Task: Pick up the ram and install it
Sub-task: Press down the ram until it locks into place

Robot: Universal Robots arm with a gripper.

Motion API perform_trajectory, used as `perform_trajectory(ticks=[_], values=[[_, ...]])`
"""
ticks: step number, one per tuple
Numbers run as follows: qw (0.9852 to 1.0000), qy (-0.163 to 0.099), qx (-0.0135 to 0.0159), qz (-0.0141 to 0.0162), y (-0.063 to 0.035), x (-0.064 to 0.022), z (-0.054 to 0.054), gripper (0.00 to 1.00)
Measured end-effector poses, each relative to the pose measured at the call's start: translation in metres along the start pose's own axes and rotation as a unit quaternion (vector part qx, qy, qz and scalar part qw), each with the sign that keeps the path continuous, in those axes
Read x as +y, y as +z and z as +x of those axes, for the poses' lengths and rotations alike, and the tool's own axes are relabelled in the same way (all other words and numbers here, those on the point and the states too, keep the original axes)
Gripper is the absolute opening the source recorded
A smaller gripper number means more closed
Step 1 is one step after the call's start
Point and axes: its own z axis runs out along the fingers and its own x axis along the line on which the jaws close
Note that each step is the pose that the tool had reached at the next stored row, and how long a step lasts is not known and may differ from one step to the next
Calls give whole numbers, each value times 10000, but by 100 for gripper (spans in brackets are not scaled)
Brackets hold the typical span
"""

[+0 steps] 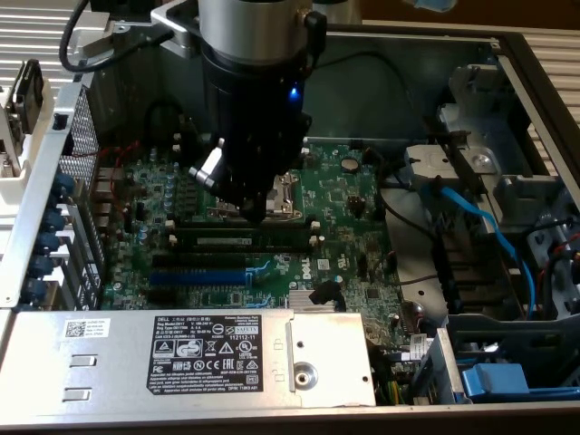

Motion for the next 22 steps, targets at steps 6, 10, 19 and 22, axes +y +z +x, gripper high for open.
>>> perform_trajectory(ticks=[6,10,19,22], values=[[9993,380,12,-3,0,0,0,10],[9980,626,20,-6,-1,0,0,10],[9928,1196,44,-19,-1,0,0,10],[9908,1349,48,-21,-1,0,0,10]])
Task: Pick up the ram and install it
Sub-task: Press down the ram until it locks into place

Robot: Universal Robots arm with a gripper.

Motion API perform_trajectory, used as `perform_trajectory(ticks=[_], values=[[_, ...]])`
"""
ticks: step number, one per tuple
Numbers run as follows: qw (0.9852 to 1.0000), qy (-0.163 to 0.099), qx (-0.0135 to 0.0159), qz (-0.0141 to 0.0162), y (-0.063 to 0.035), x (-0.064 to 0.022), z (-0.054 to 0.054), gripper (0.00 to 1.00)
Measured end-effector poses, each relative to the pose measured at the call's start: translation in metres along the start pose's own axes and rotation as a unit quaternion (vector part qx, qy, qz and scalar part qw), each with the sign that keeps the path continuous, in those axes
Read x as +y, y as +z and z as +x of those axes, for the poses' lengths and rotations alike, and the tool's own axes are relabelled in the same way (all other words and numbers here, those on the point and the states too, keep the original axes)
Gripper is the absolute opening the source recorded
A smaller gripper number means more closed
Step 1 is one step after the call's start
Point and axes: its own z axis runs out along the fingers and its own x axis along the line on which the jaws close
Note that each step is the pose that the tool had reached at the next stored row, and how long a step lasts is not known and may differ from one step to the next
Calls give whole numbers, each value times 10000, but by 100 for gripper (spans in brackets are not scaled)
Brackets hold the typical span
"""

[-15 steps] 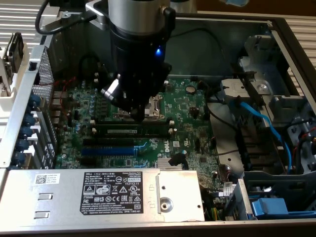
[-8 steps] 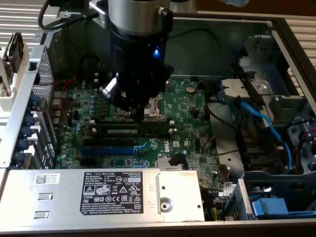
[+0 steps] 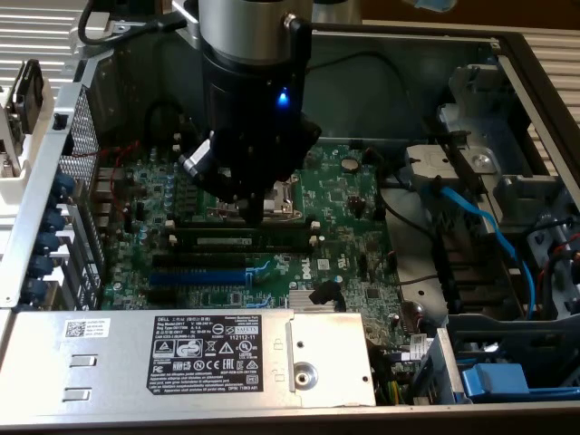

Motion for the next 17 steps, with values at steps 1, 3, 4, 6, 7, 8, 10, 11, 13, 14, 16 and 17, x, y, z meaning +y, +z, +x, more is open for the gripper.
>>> perform_trajectory(ticks=[1,3,4,6,7,8,10,11,13,14,16,17], values=[[10000,43,1,-1,0,0,0,10],[9999,128,3,-1,0,0,0,10],[9999,170,5,-1,0,0,0,10],[9996,269,8,-1,0,0,0,10],[9995,324,9,-2,0,0,0,10],[9993,382,11,-2,0,0,0,10],[9987,503,15,-3,0,0,0,10],[9984,564,16,-3,0,0,0,10],[9977,683,20,-4,0,0,0,10],[9972,747,21,-4,1,0,0,10],[9963,862,24,-5,0,0,0,10],[9958,916,26,-5,0,0,0,10]])
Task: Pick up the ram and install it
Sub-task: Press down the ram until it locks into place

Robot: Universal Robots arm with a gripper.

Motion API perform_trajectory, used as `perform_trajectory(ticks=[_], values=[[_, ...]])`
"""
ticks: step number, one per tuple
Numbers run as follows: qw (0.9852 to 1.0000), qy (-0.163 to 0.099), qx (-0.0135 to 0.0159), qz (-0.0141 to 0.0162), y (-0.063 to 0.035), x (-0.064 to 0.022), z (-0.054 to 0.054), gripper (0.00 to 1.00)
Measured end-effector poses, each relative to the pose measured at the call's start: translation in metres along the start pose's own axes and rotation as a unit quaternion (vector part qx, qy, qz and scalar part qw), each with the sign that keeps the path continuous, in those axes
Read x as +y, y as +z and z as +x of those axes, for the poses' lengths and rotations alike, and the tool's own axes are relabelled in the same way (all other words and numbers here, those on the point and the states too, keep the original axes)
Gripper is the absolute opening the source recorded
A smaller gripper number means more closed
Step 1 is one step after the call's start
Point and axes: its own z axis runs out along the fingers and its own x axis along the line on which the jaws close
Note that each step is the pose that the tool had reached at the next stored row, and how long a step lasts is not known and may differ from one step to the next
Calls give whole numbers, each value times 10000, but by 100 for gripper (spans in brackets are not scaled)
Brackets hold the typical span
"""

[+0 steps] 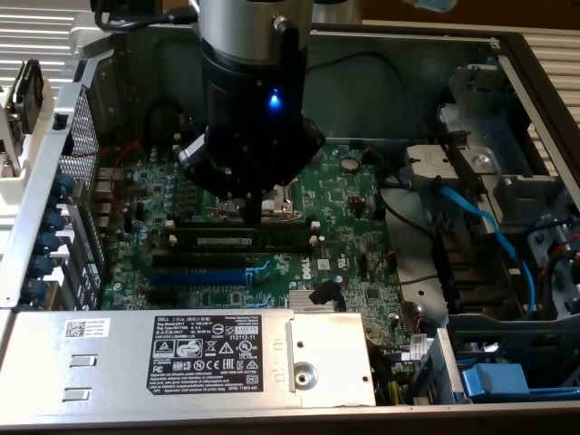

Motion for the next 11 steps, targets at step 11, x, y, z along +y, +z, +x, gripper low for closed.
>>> perform_trajectory(ticks=[11], values=[[9979,653,18,-6,0,0,0,10]])
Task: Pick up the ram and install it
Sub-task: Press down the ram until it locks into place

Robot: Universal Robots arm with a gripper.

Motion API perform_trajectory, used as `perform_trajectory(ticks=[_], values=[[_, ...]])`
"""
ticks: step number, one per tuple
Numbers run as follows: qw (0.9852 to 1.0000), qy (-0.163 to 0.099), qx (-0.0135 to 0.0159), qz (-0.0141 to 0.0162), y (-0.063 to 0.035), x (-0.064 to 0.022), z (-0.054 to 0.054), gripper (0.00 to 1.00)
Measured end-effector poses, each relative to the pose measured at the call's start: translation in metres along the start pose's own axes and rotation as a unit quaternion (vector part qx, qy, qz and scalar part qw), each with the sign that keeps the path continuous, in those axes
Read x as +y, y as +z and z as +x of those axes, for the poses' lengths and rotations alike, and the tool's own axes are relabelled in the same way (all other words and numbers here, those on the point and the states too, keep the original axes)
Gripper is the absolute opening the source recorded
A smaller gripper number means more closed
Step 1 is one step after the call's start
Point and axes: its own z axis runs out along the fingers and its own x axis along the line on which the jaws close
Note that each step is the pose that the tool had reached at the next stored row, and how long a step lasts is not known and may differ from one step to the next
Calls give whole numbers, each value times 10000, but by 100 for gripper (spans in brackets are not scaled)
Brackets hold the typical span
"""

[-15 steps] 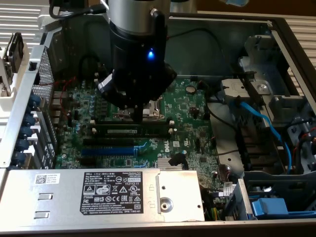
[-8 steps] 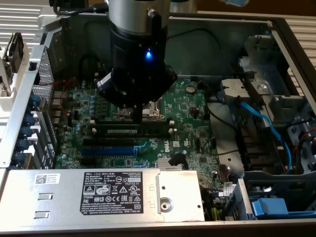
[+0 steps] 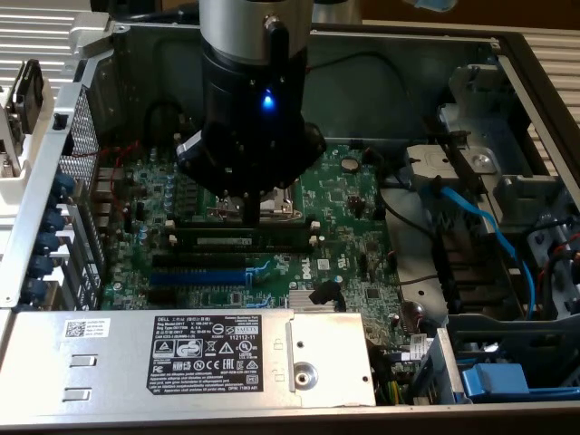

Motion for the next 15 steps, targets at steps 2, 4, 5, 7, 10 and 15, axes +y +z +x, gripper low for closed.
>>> perform_trajectory(ticks=[2,4,5,7,10,15], values=[[9999,123,3,-2,1,0,0,10],[9997,238,6,-3,0,0,0,10],[9996,294,8,-4,0,0,0,10],[9992,407,11,-5,0,0,0,10],[9983,579,15,-8,0,0,0,10],[9964,848,22,-11,0,0,0,10]])
